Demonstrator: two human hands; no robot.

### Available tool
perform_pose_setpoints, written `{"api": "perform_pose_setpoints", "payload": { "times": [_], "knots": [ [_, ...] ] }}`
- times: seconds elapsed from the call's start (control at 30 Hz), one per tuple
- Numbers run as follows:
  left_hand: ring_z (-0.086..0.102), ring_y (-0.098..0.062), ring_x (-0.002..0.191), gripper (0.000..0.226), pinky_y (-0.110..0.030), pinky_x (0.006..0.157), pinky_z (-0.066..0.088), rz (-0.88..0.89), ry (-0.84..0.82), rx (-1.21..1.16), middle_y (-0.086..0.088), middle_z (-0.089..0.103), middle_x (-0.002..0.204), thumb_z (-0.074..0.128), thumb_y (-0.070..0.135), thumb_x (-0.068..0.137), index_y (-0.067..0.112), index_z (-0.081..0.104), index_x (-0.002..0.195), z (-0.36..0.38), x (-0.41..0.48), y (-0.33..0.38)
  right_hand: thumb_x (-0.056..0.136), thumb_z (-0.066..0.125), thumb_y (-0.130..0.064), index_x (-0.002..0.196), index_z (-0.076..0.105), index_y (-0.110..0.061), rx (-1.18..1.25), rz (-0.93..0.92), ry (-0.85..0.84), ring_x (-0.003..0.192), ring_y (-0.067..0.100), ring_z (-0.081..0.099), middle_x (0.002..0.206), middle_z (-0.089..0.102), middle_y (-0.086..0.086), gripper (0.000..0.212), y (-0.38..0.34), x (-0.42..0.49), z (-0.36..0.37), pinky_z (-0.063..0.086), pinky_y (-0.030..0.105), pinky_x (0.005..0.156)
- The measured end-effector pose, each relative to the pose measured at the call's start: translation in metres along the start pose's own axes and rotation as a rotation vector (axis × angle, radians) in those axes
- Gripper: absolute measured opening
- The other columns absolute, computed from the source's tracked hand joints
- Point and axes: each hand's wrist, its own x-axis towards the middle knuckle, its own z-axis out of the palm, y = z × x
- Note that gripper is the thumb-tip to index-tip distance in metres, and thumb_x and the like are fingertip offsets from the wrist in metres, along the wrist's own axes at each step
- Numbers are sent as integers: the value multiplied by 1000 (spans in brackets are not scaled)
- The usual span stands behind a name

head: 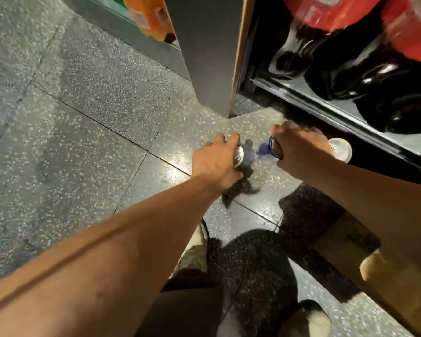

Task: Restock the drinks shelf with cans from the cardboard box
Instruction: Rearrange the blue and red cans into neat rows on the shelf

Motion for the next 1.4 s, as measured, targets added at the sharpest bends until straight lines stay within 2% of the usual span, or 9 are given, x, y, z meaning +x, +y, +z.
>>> {"api": "perform_pose_setpoints", "payload": {
  "times": [0.13,0.43,0.57,0.8,0.93,1.03,1.17,1.27,1.4],
  "knots": [
    [62,-33,94,56,-34,62,37,7,55,1,-5,56,113,74,36,77,22,45,122,-1,4,-1,70,71,-13,116,52,-19,63,-16,48,89,34,61,102,59,8,50,3,3,1,35,31,71],
    [61,-33,96,53,-34,68,41,-8,123,-66,-6,59,113,74,32,77,19,47,121,-65,-53,2,75,65,-26,113,48,-18,67,-22,114,72,27,54,91,61,6,42,-6,-45,-69,40,30,64],
    [61,-35,92,54,-35,67,41,-40,159,-147,-11,61,107,74,34,76,15,41,115,-112,-101,16,70,73,-31,97,40,-18,199,17,117,74,29,58,79,54,1,44,-15,-84,-124,41,31,64],
    [55,-26,76,48,-29,61,35,-71,256,-385,-2,54,84,78,34,69,15,47,99,-200,-199,42,57,85,-18,90,46,-7,509,-39,296,74,27,47,87,51,7,52,-25,-171,-223,31,31,63],
    [53,-28,78,44,-32,60,35,-34,309,-470,-4,55,86,78,31,65,19,44,89,-249,-246,52,57,83,-7,91,51,0,658,-53,347,84,32,51,91,56,15,48,-40,-217,-272,40,42,71],
    [56,-27,82,48,-35,64,43,-17,355,-496,-1,59,88,82,35,62,19,48,92,-287,-273,56,56,83,-13,102,52,-7,746,42,335,91,26,53,103,56,10,56,-56,-240,-306,44,38,77],
    [60,-24,85,67,-37,74,51,-9,391,-606,1,65,94,89,29,52,26,47,103,-343,-302,58,58,79,-15,97,48,-22,835,154,362,78,18,53,91,55,-2,50,-72,-264,-352,41,29,59],
    [60,-23,82,78,-31,71,51,12,422,-690,-1,63,94,90,20,49,29,37,105,-384,-322,57,61,79,-13,100,49,-24,910,201,418,74,7,55,85,56,-10,50,-79,-284,-388,42,24,57],
    [57,-12,77,74,-21,57,47,15,439,-755,2,59,92,84,18,50,31,33,103,-433,-351,59,60,78,-15,101,43,-25,1003,300,490,63,17,54,82,55,-3,55,-90,-313,-442,40,24,49]
  ]
}}
